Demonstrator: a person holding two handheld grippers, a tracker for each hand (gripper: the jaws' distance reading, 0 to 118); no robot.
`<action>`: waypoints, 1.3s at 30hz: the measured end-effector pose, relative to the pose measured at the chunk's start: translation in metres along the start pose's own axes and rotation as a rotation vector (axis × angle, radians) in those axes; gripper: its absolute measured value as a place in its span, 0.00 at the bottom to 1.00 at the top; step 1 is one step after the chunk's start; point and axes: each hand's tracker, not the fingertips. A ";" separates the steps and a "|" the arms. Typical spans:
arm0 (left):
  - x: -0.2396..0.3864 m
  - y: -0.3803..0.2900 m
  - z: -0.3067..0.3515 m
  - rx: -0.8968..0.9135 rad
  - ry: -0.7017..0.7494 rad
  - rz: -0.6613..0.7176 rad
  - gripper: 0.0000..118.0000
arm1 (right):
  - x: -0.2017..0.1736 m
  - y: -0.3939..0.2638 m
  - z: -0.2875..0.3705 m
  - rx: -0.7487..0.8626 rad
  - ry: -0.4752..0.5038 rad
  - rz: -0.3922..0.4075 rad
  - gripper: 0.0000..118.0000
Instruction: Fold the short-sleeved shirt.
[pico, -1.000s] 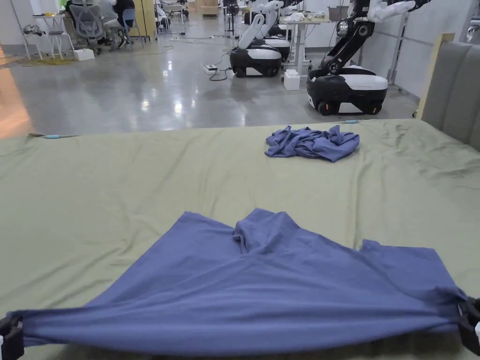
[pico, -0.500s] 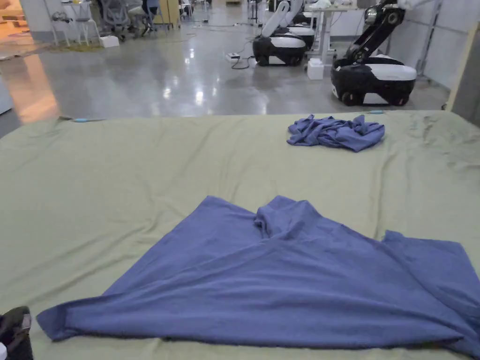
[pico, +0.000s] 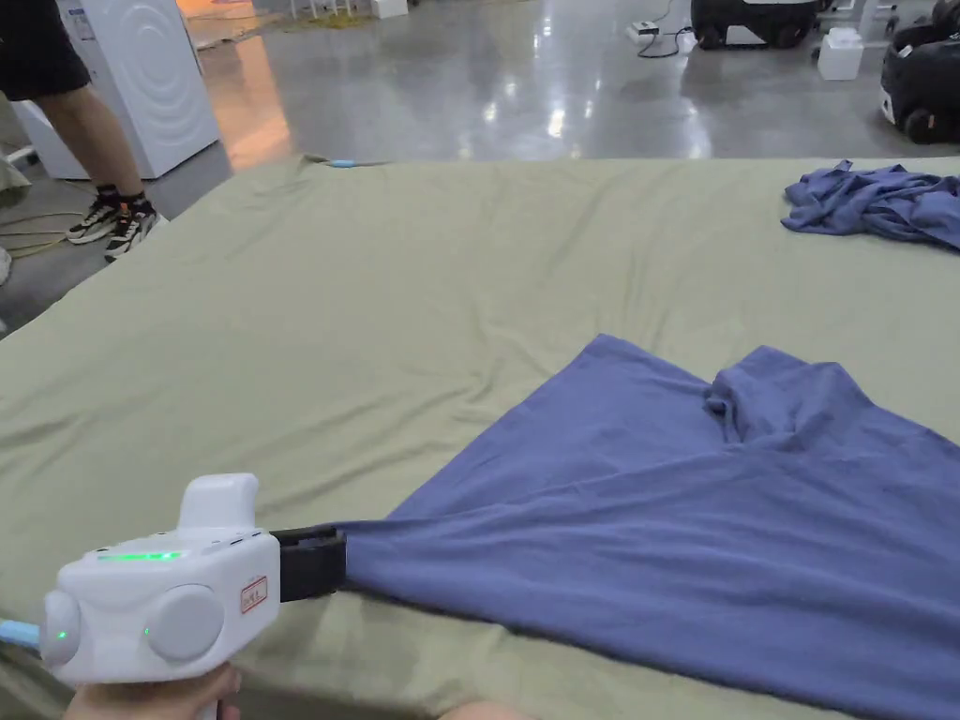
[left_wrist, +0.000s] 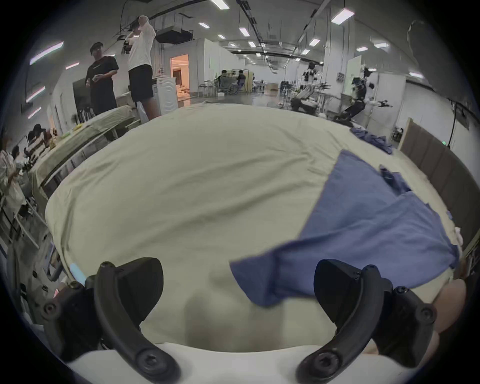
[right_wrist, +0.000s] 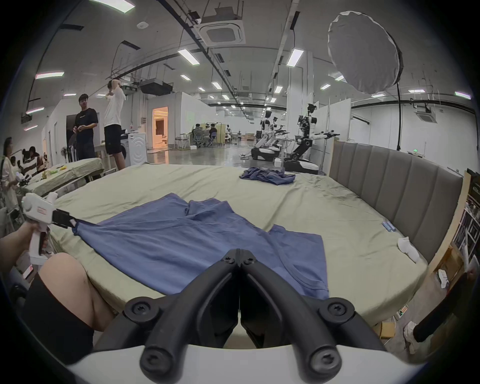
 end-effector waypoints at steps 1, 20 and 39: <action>0.017 0.005 0.006 -0.024 0.000 -0.004 1.00 | -0.002 0.002 -0.003 -0.003 0.005 -0.001 0.02; 0.079 0.002 0.054 0.112 -0.113 -0.078 0.02 | 0.030 0.067 -0.308 -0.492 0.143 0.082 0.86; 0.072 0.041 0.081 0.207 -0.143 -0.109 0.02 | 0.041 0.061 -0.304 -0.388 0.052 -0.008 0.05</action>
